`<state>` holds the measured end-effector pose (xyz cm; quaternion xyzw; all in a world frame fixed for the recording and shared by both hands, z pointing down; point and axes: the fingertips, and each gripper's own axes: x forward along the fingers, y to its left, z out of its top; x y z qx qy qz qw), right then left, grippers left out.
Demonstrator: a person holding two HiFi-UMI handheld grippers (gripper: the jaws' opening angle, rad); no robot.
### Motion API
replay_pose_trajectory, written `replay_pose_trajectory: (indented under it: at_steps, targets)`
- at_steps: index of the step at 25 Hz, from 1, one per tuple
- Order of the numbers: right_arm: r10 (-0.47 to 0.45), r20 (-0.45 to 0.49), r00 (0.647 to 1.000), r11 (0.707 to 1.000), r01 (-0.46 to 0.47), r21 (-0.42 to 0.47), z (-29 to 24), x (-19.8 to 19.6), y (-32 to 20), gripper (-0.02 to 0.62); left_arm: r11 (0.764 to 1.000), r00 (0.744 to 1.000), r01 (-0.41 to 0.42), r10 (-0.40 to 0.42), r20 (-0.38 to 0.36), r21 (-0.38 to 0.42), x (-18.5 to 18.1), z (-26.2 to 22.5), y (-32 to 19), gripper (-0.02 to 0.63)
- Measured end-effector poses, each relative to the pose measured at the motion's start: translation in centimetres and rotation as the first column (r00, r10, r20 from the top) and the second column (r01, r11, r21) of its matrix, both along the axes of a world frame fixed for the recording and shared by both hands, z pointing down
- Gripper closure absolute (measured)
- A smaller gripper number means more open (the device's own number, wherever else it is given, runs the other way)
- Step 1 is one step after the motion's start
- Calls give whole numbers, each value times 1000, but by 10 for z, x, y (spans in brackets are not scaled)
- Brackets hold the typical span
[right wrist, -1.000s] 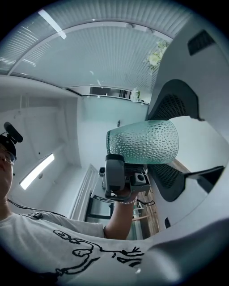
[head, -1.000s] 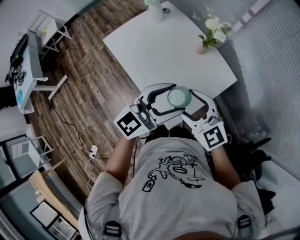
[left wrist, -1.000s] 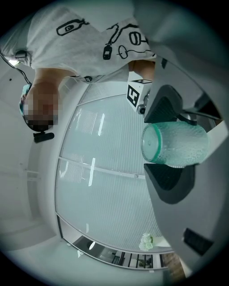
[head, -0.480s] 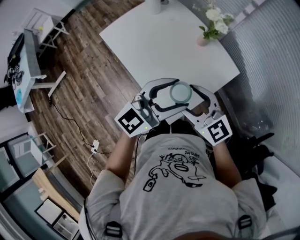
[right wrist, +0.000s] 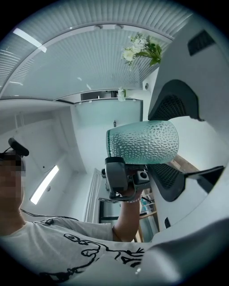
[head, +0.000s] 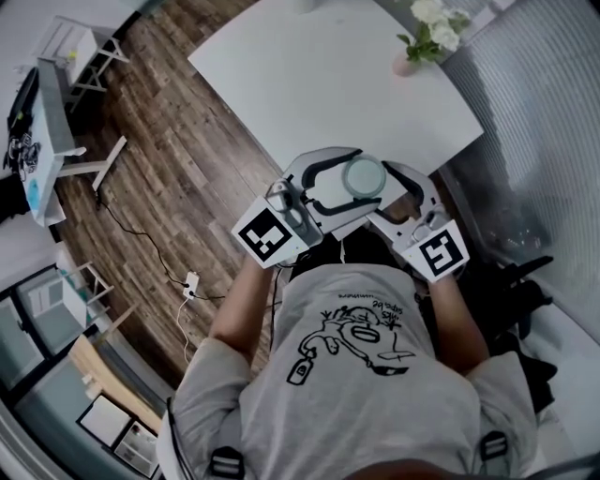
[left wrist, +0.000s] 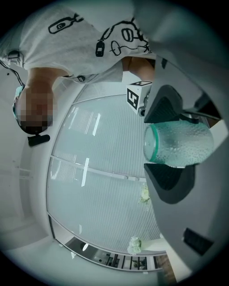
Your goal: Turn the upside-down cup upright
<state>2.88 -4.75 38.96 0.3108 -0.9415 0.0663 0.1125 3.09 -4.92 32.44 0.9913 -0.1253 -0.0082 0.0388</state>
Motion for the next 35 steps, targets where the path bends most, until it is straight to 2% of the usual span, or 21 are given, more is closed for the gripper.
replay_pose_trajectory:
  at_steps: [9, 13, 24, 27, 35]
  targets:
    - [12, 15, 1000, 999, -11, -37, 20, 6, -4, 281, 1000, 1000, -17, 17, 18, -19, 7, 21, -6, 321]
    - [16, 15, 1000, 999, -15, -47, 33, 8, -4, 280, 1000, 999, -26, 26, 38, 0, 10, 34, -4, 321]
    - [26, 10, 1000, 993, -25, -115, 74, 5, -13, 281, 997, 999, -19, 21, 31, -71, 6, 75, -18, 321]
    - [22, -7, 1000, 992, -23, -123, 87, 6, -12, 279, 998, 998, -33, 37, 57, -57, 7, 89, -16, 321]
    - [34, -3, 999, 990, -34, -136, 110, 8, -6, 281, 997, 997, -42, 46, 62, -63, 12, 113, -9, 321]
